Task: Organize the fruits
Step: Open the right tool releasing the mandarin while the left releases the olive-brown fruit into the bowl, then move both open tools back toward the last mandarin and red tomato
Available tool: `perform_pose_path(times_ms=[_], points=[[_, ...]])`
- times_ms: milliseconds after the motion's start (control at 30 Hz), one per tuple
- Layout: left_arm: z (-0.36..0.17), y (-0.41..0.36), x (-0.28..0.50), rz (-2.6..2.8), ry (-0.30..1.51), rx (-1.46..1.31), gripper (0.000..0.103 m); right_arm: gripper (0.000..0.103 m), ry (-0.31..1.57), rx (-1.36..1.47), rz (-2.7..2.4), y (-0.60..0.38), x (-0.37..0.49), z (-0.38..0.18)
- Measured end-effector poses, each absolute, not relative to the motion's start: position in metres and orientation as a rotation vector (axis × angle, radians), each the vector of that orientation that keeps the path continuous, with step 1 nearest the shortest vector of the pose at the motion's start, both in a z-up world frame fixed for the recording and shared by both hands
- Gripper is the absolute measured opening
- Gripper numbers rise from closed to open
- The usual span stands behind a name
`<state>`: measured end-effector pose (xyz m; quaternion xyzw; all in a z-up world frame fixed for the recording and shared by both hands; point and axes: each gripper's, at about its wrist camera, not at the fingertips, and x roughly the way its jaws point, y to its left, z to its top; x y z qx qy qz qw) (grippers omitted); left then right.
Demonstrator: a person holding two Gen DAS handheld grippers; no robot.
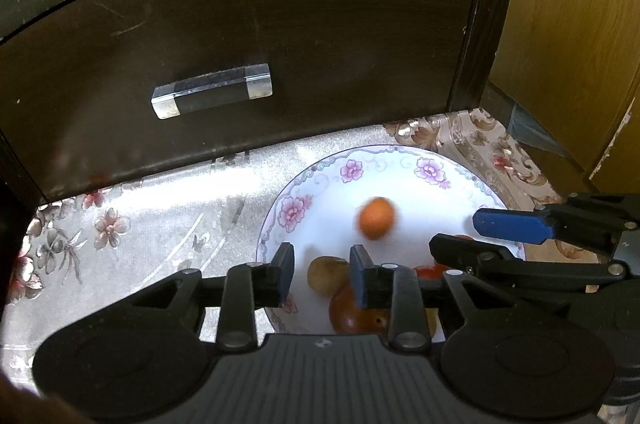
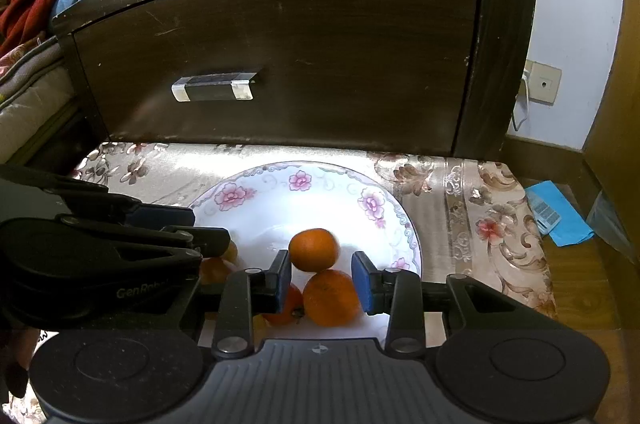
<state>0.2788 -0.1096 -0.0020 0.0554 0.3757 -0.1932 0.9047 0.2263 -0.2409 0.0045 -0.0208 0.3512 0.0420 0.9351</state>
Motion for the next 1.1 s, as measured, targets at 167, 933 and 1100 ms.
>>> perform_pose_path(times_ms=[167,933,1100], points=[[0.000,-0.110,0.277,-0.397,0.770,0.117,0.039,0.030,0.715,-0.040,0.081,-0.242,0.225,0.006],[0.025,-0.096,0.250,-0.370,0.724,0.124,0.039,0.032,0.690,-0.040,0.086,-0.231,0.209,0.025],[0.033,-0.088,0.234,-0.353,0.705,0.144,0.039,0.032,0.686,-0.034,0.097,-0.223,0.199,0.032]])
